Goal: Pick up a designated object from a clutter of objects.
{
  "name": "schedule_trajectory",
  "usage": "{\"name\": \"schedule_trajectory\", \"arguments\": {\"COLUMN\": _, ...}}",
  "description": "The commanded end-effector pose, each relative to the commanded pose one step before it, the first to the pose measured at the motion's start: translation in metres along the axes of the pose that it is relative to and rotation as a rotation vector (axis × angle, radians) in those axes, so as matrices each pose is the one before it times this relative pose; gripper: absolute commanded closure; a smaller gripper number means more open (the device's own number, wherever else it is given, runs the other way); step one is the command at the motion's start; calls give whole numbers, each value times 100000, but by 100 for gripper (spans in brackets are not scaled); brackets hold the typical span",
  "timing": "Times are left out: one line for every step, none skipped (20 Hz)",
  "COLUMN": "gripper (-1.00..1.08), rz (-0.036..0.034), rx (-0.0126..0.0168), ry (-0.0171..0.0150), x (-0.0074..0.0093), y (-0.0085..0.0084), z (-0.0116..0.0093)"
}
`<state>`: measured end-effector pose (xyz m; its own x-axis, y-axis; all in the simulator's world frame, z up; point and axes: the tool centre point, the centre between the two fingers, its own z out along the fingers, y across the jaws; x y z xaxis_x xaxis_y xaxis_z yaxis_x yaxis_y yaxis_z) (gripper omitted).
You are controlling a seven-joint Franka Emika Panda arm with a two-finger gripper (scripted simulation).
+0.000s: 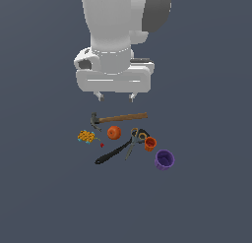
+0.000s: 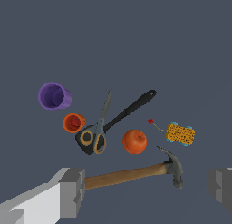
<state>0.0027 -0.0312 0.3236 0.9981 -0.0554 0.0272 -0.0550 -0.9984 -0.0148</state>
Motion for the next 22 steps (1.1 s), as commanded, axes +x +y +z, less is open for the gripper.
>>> {"name": "schedule_trajectory", "arguments": {"gripper": -92, "rz": 334, "rx": -110, "ry": 72, "x": 54, "y": 246, "z": 78}}
{"name": "schedule_trajectory", "arguments": {"gripper": -92, "rz": -115, "rx": 30, "ry": -12, "x": -16, "y": -74, "z": -30}}
{"name": "schedule_trajectory", "arguments": {"gripper": -92, "rz": -182, "rx": 13, "ry": -4, "x": -18, "y": -55, "z": -50}}
{"name": "schedule_trajectory", "arguments": {"gripper": -92, "rz": -84, "rx": -5, "ry": 3, "x": -9, "y": 3, "z": -31}}
{"name": "schedule_trajectory", "arguments": {"gripper": -92, "rz": 49, "rx": 0, "ry": 0, "x": 6, "y": 3, "z": 19}}
{"name": "schedule_trajectory", "arguments": {"gripper": -92, "rz": 182, "rx": 11, "ry": -6, "x": 18, "y": -1, "z": 64}}
{"name": "schedule_trajectory", "arguments": {"gripper": -92, "rz": 292, "rx": 25, "ry": -14, "x": 28, "y": -18, "z": 107}}
{"name": "schedule_trajectory", "arguments": {"gripper": -92, "rz": 388, "rx": 37, "ry": -20, "x": 37, "y": -41, "z": 149}}
{"name": "schedule_trajectory", "arguments": {"gripper": -92, "rz": 500, "rx": 49, "ry": -28, "x": 47, "y": -57, "z": 192}}
{"name": "schedule_trajectory", "arguments": {"gripper": -92, "rz": 614, "rx": 60, "ry": -35, "x": 55, "y": -71, "z": 235}}
{"name": "schedule_trajectory", "arguments": {"gripper": -92, "rz": 710, "rx": 68, "ry": -42, "x": 62, "y": -89, "z": 274}}
{"name": "schedule_trajectory", "arguments": {"gripper": -92, "rz": 806, "rx": 74, "ry": -48, "x": 68, "y": -101, "z": 311}}
{"name": "schedule_trajectory", "arguments": {"gripper": -92, "rz": 909, "rx": 78, "ry": -54, "x": 73, "y": -107, "z": 348}}
{"name": "schedule_trajectory", "arguments": {"gripper": -92, "rz": 1022, "rx": 81, "ry": -61, "x": 78, "y": -121, "z": 392}}
{"name": "schedule_trajectory", "arguments": {"gripper": -92, "rz": 1137, "rx": 84, "ry": -68, "x": 82, "y": -130, "z": 435}}
{"name": "schedule_trajectory", "arguments": {"gripper": -92, "rz": 1244, "rx": 86, "ry": -76, "x": 83, "y": -146, "z": 477}}
{"name": "schedule_trajectory", "arguments": {"gripper": -92, "rz": 1358, "rx": 85, "ry": -84, "x": 83, "y": -160, "z": 521}}
{"name": "schedule_trajectory", "arguments": {"gripper": -92, "rz": 1473, "rx": 82, "ry": -91, "x": 81, "y": -173, "z": 565}}
{"name": "schedule_trajectory", "arguments": {"gripper": -92, "rz": 1592, "rx": 77, "ry": -99, "x": 78, "y": -185, "z": 610}}
{"name": "schedule_trajectory", "arguments": {"gripper": -92, "rz": 1712, "rx": 69, "ry": -106, "x": 72, "y": -197, "z": 656}}
{"name": "schedule_trajectory", "arguments": {"gripper": -92, "rz": 1832, "rx": 58, "ry": -112, "x": 64, "y": -209, "z": 701}}
{"name": "schedule_trajectory", "arguments": {"gripper": -92, "rz": 1954, "rx": 45, "ry": -118, "x": 53, "y": -220, "z": 747}}
